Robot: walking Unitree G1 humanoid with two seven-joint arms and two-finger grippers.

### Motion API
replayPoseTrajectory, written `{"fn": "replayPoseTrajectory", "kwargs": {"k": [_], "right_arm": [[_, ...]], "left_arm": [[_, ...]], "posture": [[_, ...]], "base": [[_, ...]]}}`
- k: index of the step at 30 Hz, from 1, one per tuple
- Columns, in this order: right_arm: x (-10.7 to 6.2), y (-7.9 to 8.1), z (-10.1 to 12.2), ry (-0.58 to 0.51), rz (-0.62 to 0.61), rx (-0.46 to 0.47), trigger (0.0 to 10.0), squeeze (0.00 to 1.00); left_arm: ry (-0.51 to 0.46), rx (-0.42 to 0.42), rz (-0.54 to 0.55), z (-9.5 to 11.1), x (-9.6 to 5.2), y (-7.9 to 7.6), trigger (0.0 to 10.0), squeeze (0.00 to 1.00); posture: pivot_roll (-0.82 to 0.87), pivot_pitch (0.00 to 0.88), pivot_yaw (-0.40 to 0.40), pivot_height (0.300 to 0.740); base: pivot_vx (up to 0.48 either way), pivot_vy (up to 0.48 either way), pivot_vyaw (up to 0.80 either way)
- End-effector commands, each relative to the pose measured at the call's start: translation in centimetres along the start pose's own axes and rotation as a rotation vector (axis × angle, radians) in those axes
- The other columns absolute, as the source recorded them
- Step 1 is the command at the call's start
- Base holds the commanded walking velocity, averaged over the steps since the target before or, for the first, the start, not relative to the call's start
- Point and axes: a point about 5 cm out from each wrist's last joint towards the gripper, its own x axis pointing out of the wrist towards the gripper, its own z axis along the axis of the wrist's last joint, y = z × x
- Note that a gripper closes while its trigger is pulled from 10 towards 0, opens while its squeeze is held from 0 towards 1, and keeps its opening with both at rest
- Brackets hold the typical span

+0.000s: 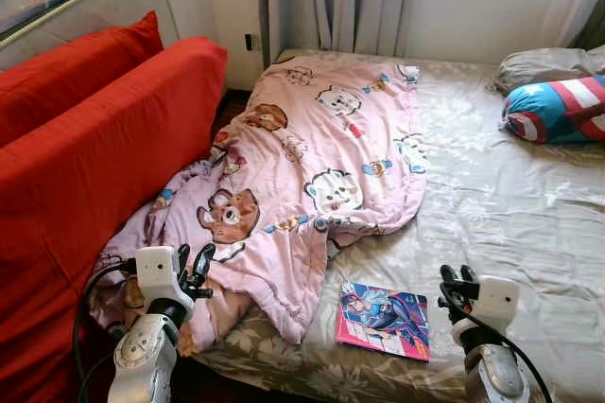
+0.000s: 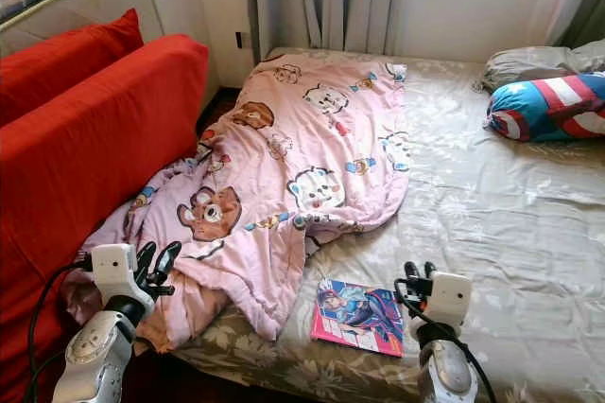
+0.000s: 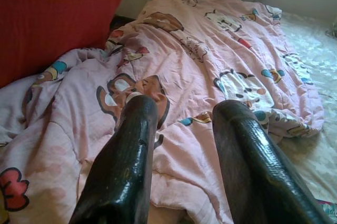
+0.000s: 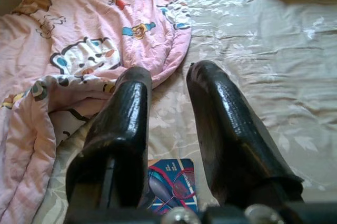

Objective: Clean up the room

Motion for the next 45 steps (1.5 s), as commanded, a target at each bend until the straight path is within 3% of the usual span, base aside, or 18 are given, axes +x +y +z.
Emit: {"fn": "replayPoseTrajectory", "kwargs": {"k": [1, 18, 25, 45], "right_arm": [[-0.4, 0.1, -0.3, 0.008, -0.027, 0.029, 10.0, 0.0], [0.1, 1.0, 0.2, -0.004, -0.025, 0.038, 10.0, 0.0], [0.2, 2.4, -0.3, 0.036, 0.013, 0.043, 10.0, 0.0], [0.5, 2.5, 0.0, 0.039, 0.036, -0.014, 10.0, 0.0]], "left_arm": [[0.015, -0.004, 0.01, -0.1, 0.0, 0.3, 10.0, 0.0], [0.034, -0.024, 0.012, -1.2, -0.3, 0.1, 10.0, 0.0], [0.033, -0.014, 0.02, -1.1, -0.2, 0.5, 10.0, 0.0], [0.019, -0.01, 0.015, -1.0, 0.1, 0.5, 10.0, 0.0]], "posture": [[-0.04, 0.0, -0.014, 0.74], [-0.04, 0.0, -0.011, 0.74], [-0.03, 0.0, -0.012, 0.725], [-0.03, 0.001, -0.012, 0.69]], "base": [[0.0, 0.0, 0.0], [0.0, 0.0, 0.0], [0.0, 0.0, 0.0], [0.0, 0.0, 0.0]]}}
